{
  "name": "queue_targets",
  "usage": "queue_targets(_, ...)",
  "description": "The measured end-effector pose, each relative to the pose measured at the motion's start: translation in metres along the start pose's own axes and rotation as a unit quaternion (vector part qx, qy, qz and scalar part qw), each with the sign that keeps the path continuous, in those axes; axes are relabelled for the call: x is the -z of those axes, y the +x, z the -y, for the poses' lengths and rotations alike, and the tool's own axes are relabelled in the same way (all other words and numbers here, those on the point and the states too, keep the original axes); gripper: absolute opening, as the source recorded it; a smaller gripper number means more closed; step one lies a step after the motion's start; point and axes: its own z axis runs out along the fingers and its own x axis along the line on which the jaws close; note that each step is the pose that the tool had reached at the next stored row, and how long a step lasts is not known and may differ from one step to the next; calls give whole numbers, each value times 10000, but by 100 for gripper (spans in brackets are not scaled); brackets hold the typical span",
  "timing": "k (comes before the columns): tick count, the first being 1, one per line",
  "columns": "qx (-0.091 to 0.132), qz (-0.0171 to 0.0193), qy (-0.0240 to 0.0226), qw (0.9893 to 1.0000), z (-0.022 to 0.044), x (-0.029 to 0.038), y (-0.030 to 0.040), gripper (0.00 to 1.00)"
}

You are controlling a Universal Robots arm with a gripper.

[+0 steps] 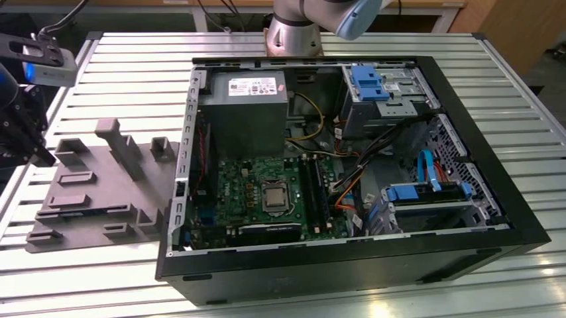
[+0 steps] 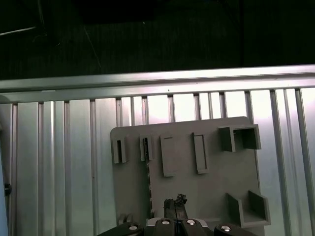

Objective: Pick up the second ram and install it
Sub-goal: 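Pick up the second ram and move it above second insertion slot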

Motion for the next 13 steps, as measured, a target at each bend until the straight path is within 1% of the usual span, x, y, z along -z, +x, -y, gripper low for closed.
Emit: queue_targets(13, 0, 0, 0, 10000, 3, -42, 1, 11)
